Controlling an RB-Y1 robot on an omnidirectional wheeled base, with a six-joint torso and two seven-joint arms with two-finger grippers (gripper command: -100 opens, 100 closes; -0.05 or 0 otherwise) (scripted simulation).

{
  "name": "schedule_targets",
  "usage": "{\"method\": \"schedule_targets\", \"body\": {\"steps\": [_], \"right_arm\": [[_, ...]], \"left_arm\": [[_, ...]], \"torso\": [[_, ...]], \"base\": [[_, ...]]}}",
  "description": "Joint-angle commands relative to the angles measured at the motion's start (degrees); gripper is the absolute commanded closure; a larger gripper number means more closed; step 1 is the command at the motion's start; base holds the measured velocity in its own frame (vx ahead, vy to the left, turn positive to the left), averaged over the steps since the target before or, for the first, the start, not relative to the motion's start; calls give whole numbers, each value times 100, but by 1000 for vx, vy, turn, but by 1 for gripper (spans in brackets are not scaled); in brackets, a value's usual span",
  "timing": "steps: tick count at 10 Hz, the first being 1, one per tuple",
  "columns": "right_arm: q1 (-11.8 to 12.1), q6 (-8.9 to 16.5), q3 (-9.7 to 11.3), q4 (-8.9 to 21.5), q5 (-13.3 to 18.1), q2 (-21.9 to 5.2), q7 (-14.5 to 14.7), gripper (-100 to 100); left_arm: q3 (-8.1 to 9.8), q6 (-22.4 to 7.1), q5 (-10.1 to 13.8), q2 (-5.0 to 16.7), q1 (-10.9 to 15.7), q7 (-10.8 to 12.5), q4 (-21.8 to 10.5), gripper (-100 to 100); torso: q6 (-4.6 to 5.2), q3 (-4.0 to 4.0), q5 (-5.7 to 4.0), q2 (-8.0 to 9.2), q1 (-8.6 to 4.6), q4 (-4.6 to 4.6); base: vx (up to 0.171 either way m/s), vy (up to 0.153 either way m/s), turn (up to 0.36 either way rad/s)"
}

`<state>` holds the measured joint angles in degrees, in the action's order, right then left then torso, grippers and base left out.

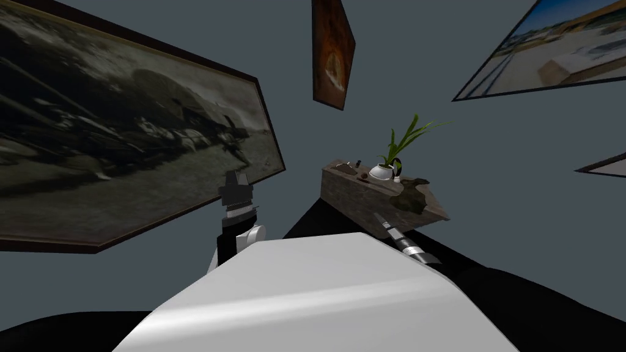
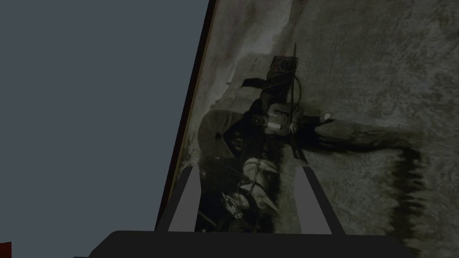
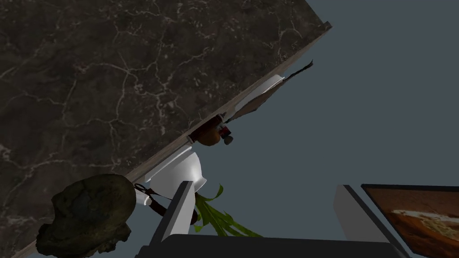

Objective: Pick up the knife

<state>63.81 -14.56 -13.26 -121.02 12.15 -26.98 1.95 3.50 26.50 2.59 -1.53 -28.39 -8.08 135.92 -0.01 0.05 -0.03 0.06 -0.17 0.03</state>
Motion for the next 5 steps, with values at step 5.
{"method": "schedule_targets", "body": {"steps": [5], "right_arm": [[982, 185, -154, 221, 455, -385, 148, -100]], "left_arm": [[0, 0, 0, 0, 0, 0, 0, 0]], "torso": [[-1, -7, 0, -11, -7, -3]], "base": [[48, 11, 238]]}}
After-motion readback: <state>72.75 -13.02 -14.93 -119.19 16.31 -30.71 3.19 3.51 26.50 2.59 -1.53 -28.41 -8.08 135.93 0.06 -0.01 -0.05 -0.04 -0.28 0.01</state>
